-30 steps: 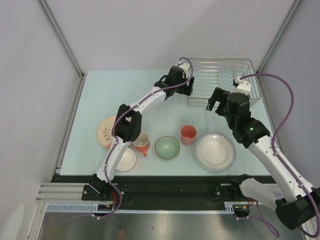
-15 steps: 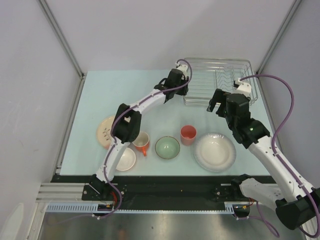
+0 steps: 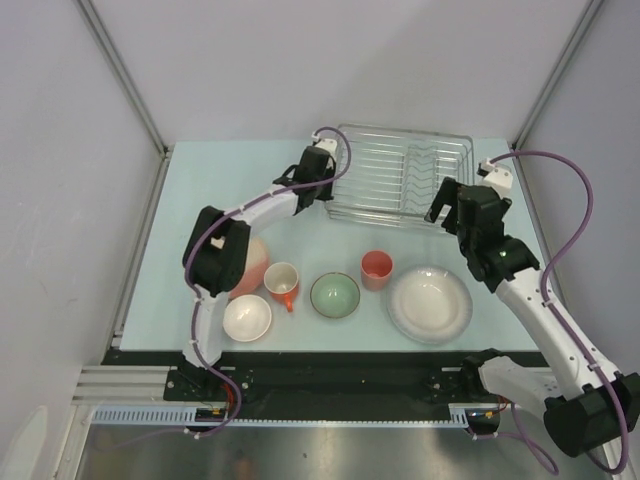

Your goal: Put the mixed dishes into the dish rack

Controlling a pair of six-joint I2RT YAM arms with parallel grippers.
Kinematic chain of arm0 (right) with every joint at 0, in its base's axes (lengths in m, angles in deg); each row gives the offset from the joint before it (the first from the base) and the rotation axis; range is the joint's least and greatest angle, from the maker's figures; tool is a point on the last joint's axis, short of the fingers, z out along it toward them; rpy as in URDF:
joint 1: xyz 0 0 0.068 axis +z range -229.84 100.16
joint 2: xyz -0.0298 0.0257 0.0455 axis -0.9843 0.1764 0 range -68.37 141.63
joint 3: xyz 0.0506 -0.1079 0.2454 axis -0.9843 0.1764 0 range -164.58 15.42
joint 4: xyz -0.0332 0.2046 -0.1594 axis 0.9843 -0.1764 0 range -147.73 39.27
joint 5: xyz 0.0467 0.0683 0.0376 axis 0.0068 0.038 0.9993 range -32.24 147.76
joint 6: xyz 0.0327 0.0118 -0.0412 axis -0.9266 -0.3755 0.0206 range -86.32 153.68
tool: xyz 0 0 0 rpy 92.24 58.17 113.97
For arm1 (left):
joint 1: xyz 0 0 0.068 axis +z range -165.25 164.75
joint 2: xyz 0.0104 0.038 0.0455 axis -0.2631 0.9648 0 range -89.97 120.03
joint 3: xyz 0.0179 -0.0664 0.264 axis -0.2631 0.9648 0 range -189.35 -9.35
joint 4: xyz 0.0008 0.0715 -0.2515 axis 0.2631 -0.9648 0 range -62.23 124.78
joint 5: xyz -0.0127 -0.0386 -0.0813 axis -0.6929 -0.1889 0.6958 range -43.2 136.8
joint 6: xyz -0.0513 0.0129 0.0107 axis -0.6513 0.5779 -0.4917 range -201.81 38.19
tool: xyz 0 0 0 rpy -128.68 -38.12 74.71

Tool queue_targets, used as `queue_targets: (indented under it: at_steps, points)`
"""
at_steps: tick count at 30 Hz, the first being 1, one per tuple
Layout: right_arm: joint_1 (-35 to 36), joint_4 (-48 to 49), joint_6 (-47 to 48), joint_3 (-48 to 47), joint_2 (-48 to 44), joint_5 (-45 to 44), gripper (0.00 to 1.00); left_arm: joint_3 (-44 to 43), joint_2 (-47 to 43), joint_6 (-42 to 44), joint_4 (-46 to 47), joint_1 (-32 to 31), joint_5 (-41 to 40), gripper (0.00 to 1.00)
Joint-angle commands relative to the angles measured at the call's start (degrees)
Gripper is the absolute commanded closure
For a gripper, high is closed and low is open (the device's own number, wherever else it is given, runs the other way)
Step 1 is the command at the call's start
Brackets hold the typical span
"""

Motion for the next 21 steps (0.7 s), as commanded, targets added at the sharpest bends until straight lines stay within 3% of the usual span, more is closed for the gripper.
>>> queue_targets:
  at_steps: [1,7,21]
  points:
    - [-4.70,0.85,-2.27,0.39,2.03,-0.99,0.00,9.45,-7.32,3.76,-4.40,3.97,-4.51,0.75]
    - [-10.85,-0.56,-5.08,-2.86,12.56,2.43,0.00,15.35,-12.77,4.02,-5.98,5.74,-5.48,0.77]
    - [-11.04,-0.21,-7.90,-17.35,36.47,6.83,0.00,27.66,-23.32,4.37,-7.30,10.57,-4.34,0.80]
